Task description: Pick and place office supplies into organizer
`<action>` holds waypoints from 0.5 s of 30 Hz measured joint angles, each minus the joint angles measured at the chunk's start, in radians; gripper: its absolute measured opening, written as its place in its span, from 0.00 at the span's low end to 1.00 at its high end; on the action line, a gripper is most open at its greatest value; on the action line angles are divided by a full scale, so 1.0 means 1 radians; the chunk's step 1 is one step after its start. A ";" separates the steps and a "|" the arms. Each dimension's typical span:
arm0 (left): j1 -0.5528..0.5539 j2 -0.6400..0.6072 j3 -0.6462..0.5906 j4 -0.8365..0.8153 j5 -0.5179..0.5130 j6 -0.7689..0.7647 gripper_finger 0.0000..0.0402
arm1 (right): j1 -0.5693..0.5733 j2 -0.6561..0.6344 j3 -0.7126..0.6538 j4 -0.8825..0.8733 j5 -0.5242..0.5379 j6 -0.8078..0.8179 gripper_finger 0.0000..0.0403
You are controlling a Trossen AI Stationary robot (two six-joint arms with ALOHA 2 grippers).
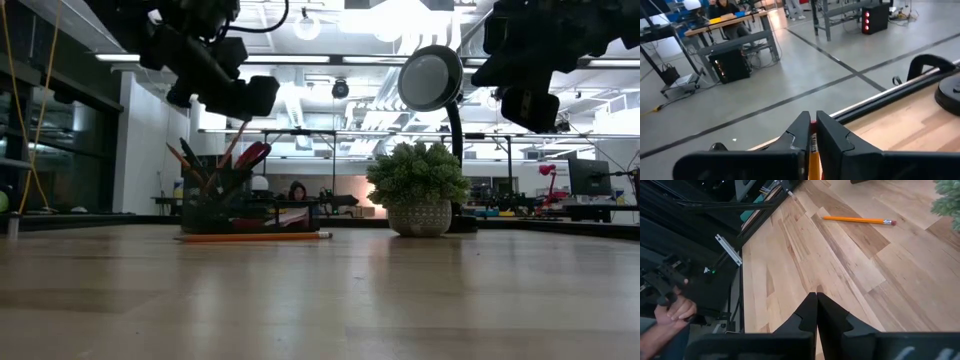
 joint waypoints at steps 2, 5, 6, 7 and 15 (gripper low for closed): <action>0.000 0.000 0.000 0.019 -0.002 -0.001 0.05 | 0.000 0.000 0.000 0.000 0.000 0.000 0.00; 0.000 0.000 0.000 0.042 0.001 -0.001 0.10 | 0.000 0.000 0.000 0.000 0.000 0.000 0.01; 0.000 0.000 0.000 0.053 0.002 0.003 0.12 | 0.000 0.000 0.000 0.000 0.000 0.000 0.01; 0.000 0.000 0.000 0.062 0.003 0.005 0.14 | 0.000 0.000 0.000 0.000 0.000 -0.001 0.01; 0.000 0.000 0.000 0.071 0.013 0.006 0.29 | 0.000 0.000 0.000 -0.001 0.000 -0.005 0.00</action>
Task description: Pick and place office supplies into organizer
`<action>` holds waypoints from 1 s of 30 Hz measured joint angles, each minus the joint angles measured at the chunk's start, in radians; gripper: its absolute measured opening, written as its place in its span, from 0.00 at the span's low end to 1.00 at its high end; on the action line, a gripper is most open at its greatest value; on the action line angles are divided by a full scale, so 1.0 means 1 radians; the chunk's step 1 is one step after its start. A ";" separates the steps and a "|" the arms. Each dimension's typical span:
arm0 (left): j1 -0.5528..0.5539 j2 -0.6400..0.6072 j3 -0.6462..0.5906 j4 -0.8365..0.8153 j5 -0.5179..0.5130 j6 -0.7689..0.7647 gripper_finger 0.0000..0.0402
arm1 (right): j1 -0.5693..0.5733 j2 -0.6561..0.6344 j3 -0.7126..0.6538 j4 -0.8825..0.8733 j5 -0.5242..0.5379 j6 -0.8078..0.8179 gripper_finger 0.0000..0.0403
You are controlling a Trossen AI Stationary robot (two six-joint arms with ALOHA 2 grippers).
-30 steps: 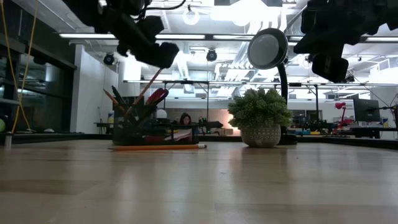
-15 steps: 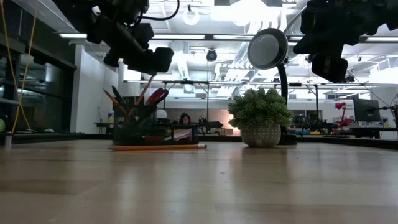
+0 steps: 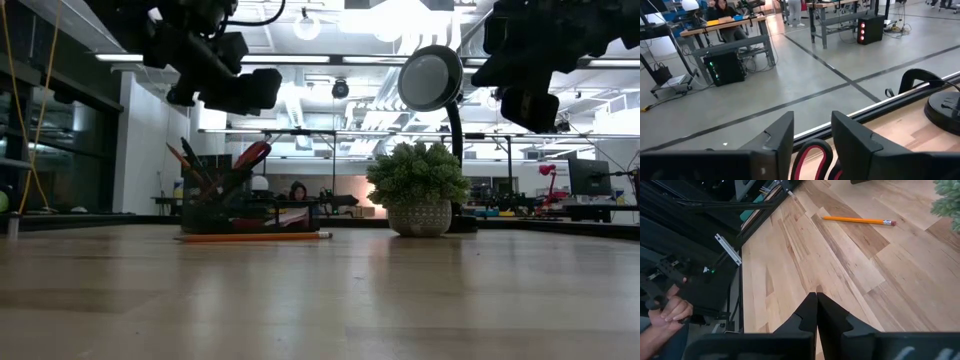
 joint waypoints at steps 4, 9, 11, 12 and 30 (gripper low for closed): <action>0.000 0.000 0.000 0.045 -0.003 0.001 0.35 | 0.000 0.000 0.000 -0.006 0.000 -0.002 0.01; 0.000 0.000 0.001 0.250 0.070 0.099 0.40 | 0.000 0.000 0.000 -0.009 -0.004 -0.006 0.00; 0.000 -0.001 0.017 0.283 0.137 0.159 0.41 | 0.000 0.000 0.000 -0.009 -0.013 -0.007 0.00; 0.000 -0.001 0.030 0.273 0.179 0.177 0.41 | 0.000 0.000 0.000 -0.009 -0.020 -0.007 0.00; -0.099 0.022 0.319 -0.468 0.655 0.124 0.37 | 0.000 0.000 0.000 -0.006 -0.090 -0.081 0.02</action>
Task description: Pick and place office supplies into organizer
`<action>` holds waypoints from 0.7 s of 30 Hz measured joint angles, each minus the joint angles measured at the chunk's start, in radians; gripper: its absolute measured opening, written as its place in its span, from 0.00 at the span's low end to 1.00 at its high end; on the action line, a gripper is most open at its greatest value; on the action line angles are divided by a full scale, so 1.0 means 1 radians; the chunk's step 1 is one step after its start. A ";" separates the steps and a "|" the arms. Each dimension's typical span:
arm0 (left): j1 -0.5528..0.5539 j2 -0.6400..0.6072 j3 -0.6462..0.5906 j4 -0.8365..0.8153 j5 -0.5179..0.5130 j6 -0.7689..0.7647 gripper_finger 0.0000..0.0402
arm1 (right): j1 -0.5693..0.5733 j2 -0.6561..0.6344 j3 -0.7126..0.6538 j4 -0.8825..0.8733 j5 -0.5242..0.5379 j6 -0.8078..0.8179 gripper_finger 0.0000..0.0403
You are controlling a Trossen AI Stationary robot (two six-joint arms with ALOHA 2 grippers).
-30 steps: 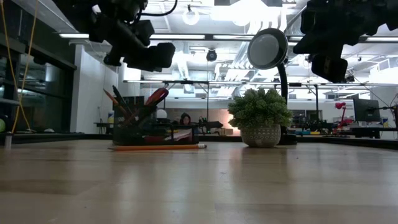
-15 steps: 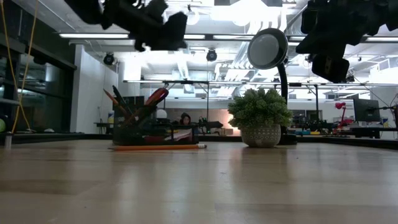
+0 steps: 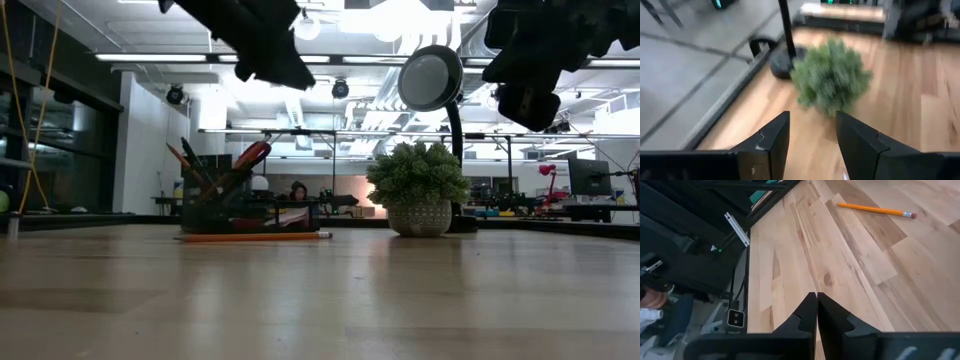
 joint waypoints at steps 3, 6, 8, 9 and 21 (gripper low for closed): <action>-0.035 0.050 0.022 -0.033 -0.012 -0.038 0.37 | 0.001 0.000 0.000 0.001 0.000 -0.022 0.01; -0.060 0.113 0.042 -0.039 -0.001 -0.101 0.37 | 0.001 0.000 0.000 0.006 0.001 -0.042 0.02; -0.073 0.159 0.053 -0.046 0.001 -0.151 0.37 | 0.002 0.000 0.000 0.007 0.010 -0.049 0.02; -0.074 0.182 0.063 -0.046 0.003 -0.173 0.37 | 0.002 0.000 0.000 0.008 0.018 -0.052 0.02; -0.063 0.417 0.285 -0.284 0.069 -0.215 0.36 | 0.011 0.000 0.000 0.022 0.028 -0.067 0.02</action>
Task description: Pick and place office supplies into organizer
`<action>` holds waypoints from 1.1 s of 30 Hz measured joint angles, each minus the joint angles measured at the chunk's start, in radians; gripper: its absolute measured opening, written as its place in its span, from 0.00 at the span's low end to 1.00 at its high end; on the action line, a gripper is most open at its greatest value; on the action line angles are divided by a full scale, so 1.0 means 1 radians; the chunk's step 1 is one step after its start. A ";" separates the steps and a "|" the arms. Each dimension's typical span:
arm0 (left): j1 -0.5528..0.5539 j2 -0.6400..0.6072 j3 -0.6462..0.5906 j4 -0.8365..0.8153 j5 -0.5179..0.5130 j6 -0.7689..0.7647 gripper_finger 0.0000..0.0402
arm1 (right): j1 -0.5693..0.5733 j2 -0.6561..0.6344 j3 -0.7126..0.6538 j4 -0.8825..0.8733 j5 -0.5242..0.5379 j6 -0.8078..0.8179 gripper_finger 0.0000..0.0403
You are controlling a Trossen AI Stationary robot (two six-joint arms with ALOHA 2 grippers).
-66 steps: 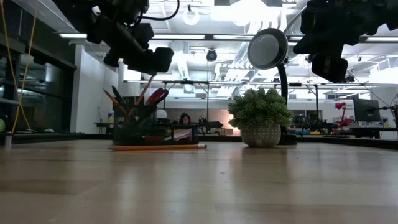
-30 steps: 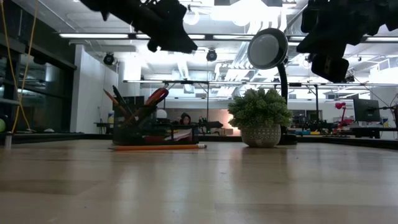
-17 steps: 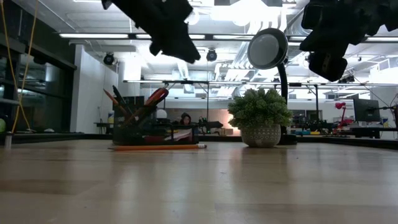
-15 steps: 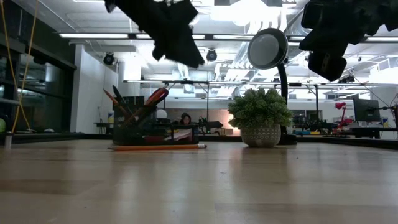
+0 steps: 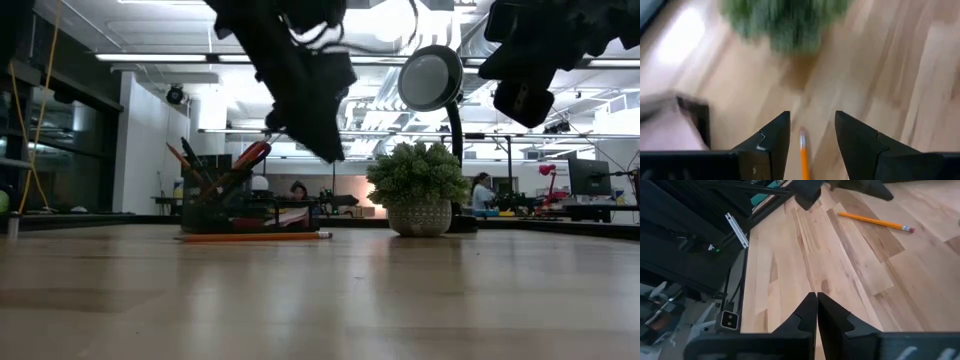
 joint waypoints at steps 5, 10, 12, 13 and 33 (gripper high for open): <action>0.031 0.059 0.061 -0.090 0.088 -0.004 0.36 | 0.029 0.001 0.000 0.000 0.026 -0.009 0.02; 0.039 0.092 0.067 -0.095 0.102 0.029 0.36 | 0.051 0.001 0.000 -0.001 0.060 -0.016 0.02; 0.038 0.096 0.067 -0.109 0.082 0.061 0.35 | 0.059 0.001 0.000 -0.001 0.071 -0.016 0.02; 0.038 0.097 0.067 -0.115 0.073 0.071 0.35 | 0.063 0.001 0.000 -0.001 0.079 -0.016 0.02; 0.058 0.212 0.068 -0.073 0.088 0.012 0.33 | 0.084 0.001 0.000 0.000 0.134 -0.018 0.03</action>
